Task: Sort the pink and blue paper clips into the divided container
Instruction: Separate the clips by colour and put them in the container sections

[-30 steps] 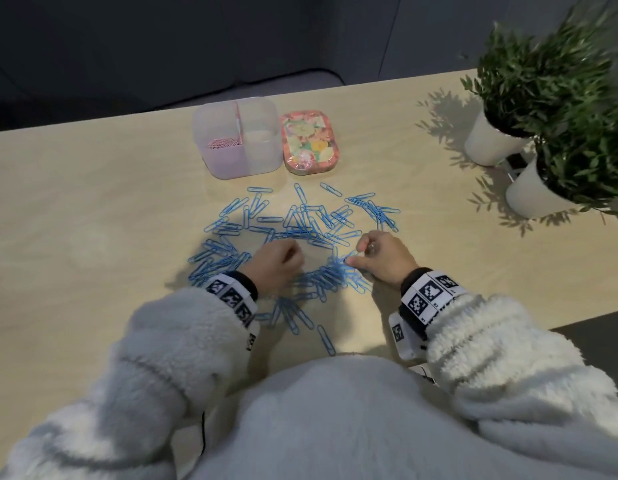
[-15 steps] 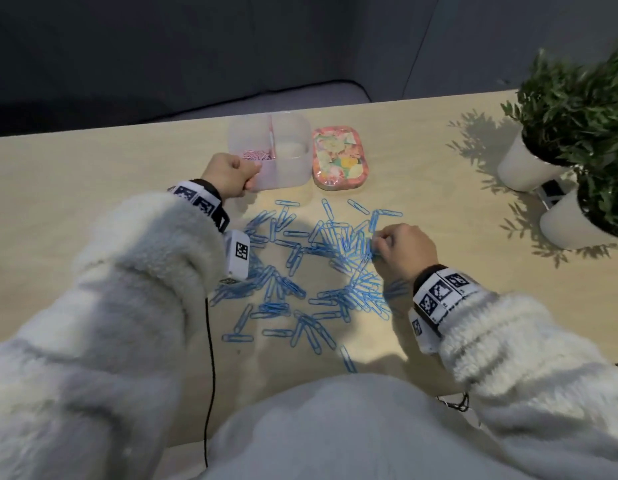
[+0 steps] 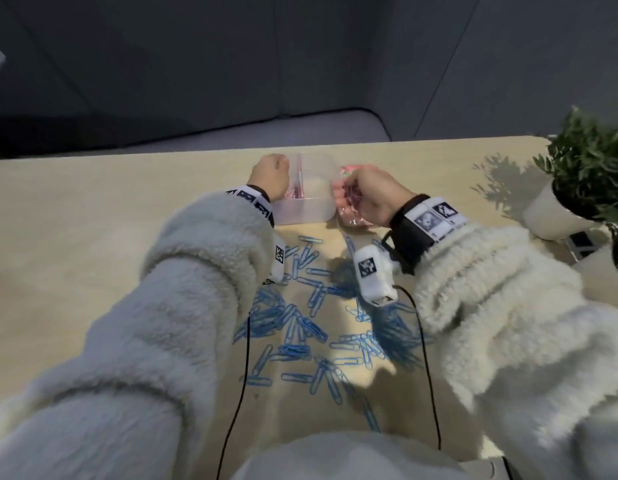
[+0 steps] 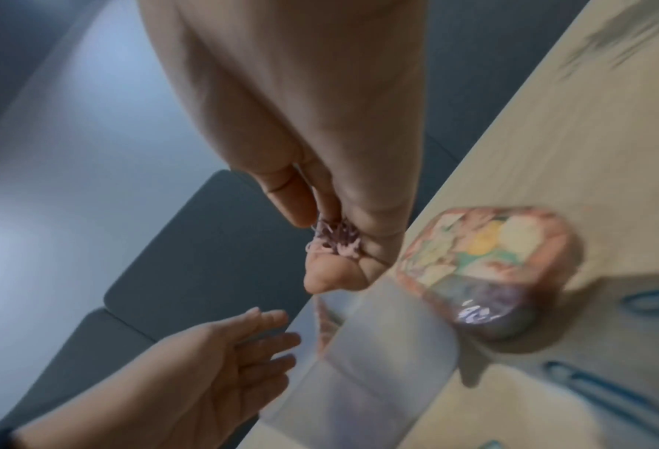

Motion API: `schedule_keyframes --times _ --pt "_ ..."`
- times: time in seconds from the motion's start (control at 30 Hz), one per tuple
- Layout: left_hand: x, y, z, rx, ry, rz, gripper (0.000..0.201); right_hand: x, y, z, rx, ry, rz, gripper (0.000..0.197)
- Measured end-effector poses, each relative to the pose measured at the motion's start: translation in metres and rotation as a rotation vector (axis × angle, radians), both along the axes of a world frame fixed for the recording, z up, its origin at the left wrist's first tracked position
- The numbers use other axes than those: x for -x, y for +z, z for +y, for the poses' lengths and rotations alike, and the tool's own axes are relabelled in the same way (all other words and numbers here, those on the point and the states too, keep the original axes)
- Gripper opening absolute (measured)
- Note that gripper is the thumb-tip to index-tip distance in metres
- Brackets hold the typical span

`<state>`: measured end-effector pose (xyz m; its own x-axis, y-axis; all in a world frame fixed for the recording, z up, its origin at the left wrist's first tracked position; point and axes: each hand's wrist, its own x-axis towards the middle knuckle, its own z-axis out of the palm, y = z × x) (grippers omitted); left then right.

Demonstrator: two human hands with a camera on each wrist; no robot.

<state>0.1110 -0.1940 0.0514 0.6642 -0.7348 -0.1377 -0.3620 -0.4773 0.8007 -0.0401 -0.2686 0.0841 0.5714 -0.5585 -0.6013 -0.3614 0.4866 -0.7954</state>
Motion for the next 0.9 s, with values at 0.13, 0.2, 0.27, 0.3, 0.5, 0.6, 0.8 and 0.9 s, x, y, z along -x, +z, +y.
schedule_keyframes --times 0.13,0.2,0.27,0.3,0.5,0.6,0.8,0.9 --pt "0.0 -0.002 0.029 0.171 0.024 -0.029 0.033 -0.054 0.003 0.009 0.073 -0.013 -0.066 0.031" --pt "0.001 -0.006 0.053 0.197 0.03 -0.098 0.027 -0.075 -0.001 0.015 0.061 -0.051 -0.124 0.029" --pt "0.001 -0.015 0.08 0.147 0.026 -0.176 0.022 -0.088 -0.008 0.019 0.041 -0.069 -0.123 0.027" --pt "0.001 -0.02 0.094 0.091 0.017 -0.199 0.021 -0.091 -0.011 0.021 0.04 -0.052 -0.112 0.027" --pt "0.007 -0.051 0.152 -0.24 -0.117 -0.097 0.023 -0.046 -0.016 0.015 0.24 -0.073 -0.157 0.03" --pt "0.01 -0.063 0.162 -0.287 -0.125 -0.119 0.025 0.026 -0.046 -0.009 0.6 -0.091 0.175 0.022" --pt "0.025 -0.074 0.137 -0.353 -0.225 -0.26 0.036 0.122 -0.106 -0.028 0.875 0.122 0.757 0.03" --pt "0.036 -0.07 0.114 -0.347 -0.255 -0.232 0.034 0.111 -0.109 -0.012 0.928 0.207 0.687 0.031"
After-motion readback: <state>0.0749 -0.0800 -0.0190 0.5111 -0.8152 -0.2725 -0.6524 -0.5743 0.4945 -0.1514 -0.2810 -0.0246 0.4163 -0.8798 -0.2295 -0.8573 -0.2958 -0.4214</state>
